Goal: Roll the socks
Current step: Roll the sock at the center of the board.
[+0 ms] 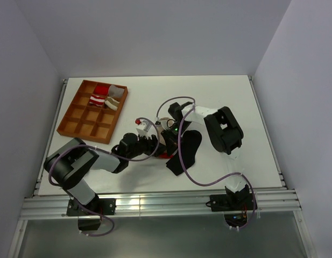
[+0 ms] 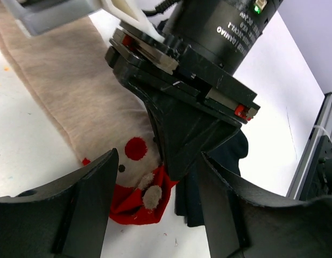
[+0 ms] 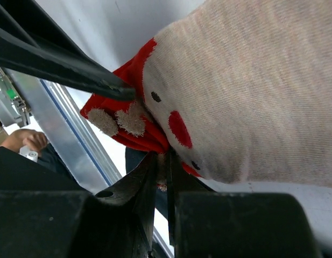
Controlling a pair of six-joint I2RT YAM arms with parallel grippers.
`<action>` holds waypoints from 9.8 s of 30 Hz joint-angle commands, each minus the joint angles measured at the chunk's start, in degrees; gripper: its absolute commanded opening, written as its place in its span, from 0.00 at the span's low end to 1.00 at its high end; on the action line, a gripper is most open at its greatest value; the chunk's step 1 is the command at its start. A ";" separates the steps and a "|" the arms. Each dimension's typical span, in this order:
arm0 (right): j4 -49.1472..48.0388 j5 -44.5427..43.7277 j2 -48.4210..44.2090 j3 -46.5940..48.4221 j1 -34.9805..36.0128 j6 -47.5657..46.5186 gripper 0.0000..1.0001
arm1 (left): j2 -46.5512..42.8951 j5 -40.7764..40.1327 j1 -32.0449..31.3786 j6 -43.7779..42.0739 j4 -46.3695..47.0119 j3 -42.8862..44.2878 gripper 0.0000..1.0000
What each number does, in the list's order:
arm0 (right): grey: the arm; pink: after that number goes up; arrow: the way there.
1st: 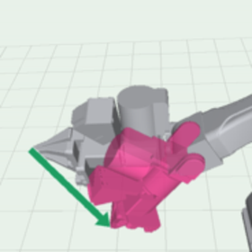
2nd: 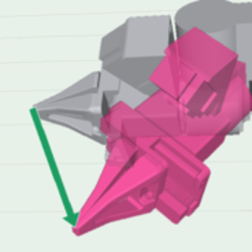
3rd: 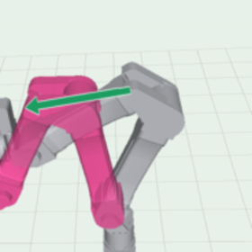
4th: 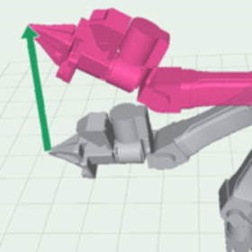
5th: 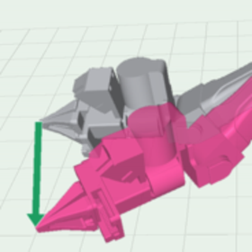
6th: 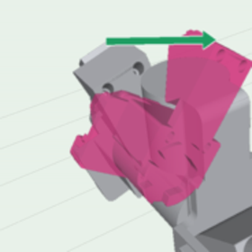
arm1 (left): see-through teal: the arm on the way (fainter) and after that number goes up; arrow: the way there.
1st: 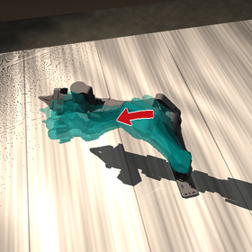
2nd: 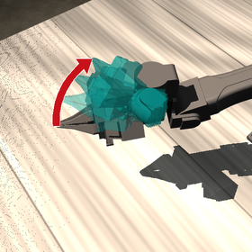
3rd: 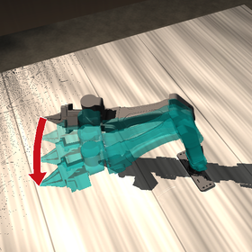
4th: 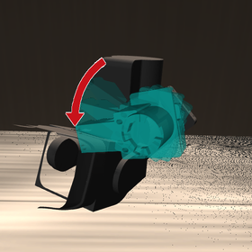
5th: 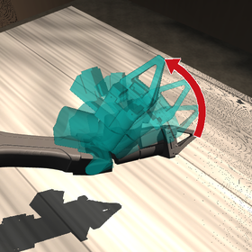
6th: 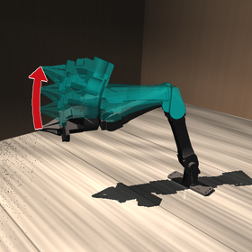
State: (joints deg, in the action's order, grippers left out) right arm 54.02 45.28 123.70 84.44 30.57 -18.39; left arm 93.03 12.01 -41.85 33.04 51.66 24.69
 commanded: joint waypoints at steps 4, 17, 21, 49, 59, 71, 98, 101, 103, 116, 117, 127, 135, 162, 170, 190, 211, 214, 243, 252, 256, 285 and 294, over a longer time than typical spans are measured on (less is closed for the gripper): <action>-0.32 -1.60 1.46 2.65 -0.77 0.90 0.12 | 2.50 2.94 -0.34 -1.31 4.59 0.89 0.65; -0.93 -2.21 1.90 3.09 -2.00 2.66 0.11 | 4.43 3.81 -0.34 0.10 7.85 -1.49 0.63; -0.85 -2.03 2.07 3.45 -2.09 2.92 0.11 | 5.05 3.64 -0.34 -0.08 7.23 -1.13 0.62; -5.32 -6.34 -2.05 -0.33 -2.88 1.52 0.23 | 4.88 -2.78 -0.25 6.25 -9.38 3.09 0.00; -10.77 -11.95 -13.91 -6.92 -2.88 -0.68 0.54 | 1.98 -2.26 -0.08 10.82 -24.14 7.12 0.00; -20.00 -17.50 -28.68 -17.99 -3.50 -4.45 0.53 | -0.92 7.66 3.52 15.83 -37.85 9.85 0.00; -44.43 -33.93 -42.58 -40.58 25.68 -21.68 0.48 | 4.52 22.01 10.38 20.31 -42.60 9.06 0.00; -45.23 -35.69 -41.26 -41.20 27.61 -22.39 0.48 | 4.52 22.27 10.64 20.14 -42.87 9.33 0.00; -45.67 -36.66 -40.56 -41.38 28.84 -22.82 0.47 | 4.61 22.70 10.99 20.05 -43.05 9.50 0.00; -51.64 -43.87 -35.11 -41.91 31.92 -24.23 0.46 | 5.14 23.67 11.96 18.99 -43.93 9.77 0.00; -51.82 -44.13 -34.84 -41.91 31.84 -24.23 0.46 | 5.23 23.93 11.96 18.91 -43.84 9.77 0.00; -51.30 -45.10 -31.85 -39.89 32.01 -23.36 0.33 | 4.96 24.55 12.05 19.34 -43.40 9.77 0.04; -43.83 -39.32 -32.38 -36.37 29.03 -20.11 0.15 | 2.33 25.43 12.14 26.54 -36.20 6.79 0.21; -1.39 -2.75 -4.37 -0.97 8.37 -19.84 0.13 | -12.34 -2.15 9.33 25.43 -28.63 -1.48 0.35; 9.78 2.35 2.77 7.04 5.12 -21.68 0.13 | -19.29 -10.87 5.11 14.61 -23.37 -1.66 0.37; 14.62 5.17 6.99 11.00 1.69 -21.16 0.13 | 2.58 8.29 2.03 11.35 12.68 -2.54 0.36; 15.06 4.56 6.12 10.21 -0.95 -21.69 0.12 | 3.82 6.62 0.45 1.59 -1.47 0.80 0.41; 14.36 4.38 6.12 10.21 -1.30 -20.64 0.12 | 3.82 7.06 0.27 1.33 -2.17 0.80 0.41; 7.95 3.42 7.87 12.67 -2.09 -9.30 0.12 | 10.14 11.98 0.36 2.91 -4.47 1.94 0.26; 3.38 1.92 3.22 8.99 -2.00 -8.24 0.15 | 12.87 11.81 0.36 5.55 -5.78 1.68 0.06; 1.44 -0.10 1.55 7.23 -2.09 -7.89 0.15 | 12.79 11.37 0.36 5.46 -7.71 1.42 0.04; -10.77 -5.64 -14.00 -5.16 -3.41 -6.13 0.50 | 8.66 10.93 2.20 8.44 -22.91 2.91 0.00; -14.29 -9.33 -21.30 -12.09 -4.38 -9.11 0.50 | 6.90 11.02 5.89 11.34 -36.08 7.39 0.00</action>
State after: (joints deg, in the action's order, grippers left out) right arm 42.68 37.76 106.56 74.91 26.44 -25.63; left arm 98.91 25.56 -37.28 44.80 32.32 32.08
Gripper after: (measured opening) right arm 0.502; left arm 0.096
